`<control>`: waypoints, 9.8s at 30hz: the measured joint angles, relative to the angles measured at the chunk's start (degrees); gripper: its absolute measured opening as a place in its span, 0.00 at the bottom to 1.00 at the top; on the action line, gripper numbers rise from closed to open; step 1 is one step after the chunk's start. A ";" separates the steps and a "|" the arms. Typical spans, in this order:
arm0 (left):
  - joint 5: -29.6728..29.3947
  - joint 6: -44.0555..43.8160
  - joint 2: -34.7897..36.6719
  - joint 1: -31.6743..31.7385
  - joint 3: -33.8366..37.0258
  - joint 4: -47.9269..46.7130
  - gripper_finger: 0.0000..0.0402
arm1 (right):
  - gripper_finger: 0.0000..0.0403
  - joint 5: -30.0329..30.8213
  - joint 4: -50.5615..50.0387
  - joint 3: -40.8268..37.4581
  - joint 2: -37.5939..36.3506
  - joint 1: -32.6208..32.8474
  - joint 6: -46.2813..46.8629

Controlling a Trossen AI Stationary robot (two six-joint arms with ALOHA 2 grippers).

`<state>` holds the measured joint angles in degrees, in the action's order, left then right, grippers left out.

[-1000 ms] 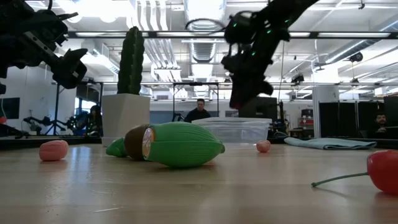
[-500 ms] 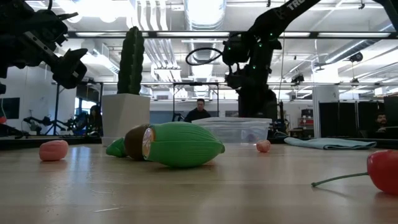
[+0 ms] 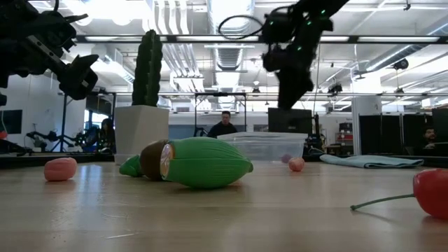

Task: Pick and placing Produce into tupperware
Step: Put the top right peach into the transparent bin, then put the tomato into the transparent bin

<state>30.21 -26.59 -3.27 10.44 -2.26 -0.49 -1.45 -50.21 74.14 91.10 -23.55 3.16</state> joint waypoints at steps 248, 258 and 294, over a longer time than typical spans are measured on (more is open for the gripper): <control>0.01 0.01 -0.02 0.00 -0.02 0.02 0.71 | 0.72 12.41 4.51 0.48 16.84 73.42 54.50; 0.01 0.00 -0.07 0.02 -0.02 0.02 0.71 | 0.73 13.10 4.77 0.64 20.38 73.42 54.26; -0.02 0.00 0.00 0.01 -0.01 0.02 0.71 | 0.63 19.64 -7.16 6.93 19.84 68.81 59.80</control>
<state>30.20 -26.59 -3.27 10.44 -2.27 -0.47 18.19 -57.37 81.07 110.93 45.26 62.96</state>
